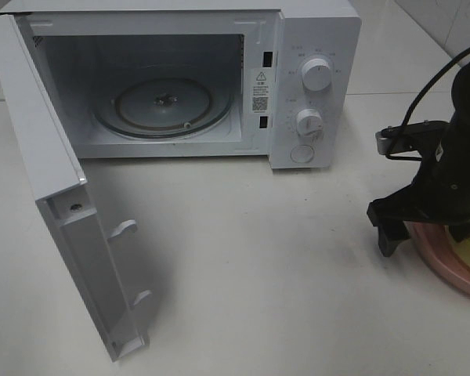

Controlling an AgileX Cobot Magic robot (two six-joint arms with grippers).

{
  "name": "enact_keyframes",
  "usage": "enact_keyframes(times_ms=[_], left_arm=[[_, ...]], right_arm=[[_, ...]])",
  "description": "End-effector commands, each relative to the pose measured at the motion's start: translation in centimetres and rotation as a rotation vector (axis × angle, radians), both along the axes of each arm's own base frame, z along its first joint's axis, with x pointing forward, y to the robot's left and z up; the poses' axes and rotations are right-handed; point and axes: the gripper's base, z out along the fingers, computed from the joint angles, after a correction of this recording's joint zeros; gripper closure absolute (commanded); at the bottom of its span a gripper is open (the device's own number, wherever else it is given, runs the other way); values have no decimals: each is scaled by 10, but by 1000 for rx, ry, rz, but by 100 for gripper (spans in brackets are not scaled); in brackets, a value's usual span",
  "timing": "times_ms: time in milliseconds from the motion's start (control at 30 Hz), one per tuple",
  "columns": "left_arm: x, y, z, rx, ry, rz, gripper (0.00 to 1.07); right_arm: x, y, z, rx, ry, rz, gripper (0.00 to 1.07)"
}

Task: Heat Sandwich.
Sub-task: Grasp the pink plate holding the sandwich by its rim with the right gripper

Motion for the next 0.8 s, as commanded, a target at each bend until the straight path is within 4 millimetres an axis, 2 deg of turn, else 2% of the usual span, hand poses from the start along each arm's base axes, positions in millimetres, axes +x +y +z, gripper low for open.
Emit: enact_keyframes(times_ms=[33, 233, 633, 800], left_arm=[[-3, 0, -1, -9, -28, -3, 7], [-3, 0, -1, -9, -28, -3, 7], [-3, 0, -1, -9, -28, -3, 7], [-3, 0, -1, -9, -28, -3, 7]], right_arm=[[2, -2, -10, -14, 7, 13, 17], [4, -2, -21, -23, 29, 24, 18], [4, -1, -22, -23, 30, 35, 22], [2, -2, -22, -28, 51, 40, 35]])
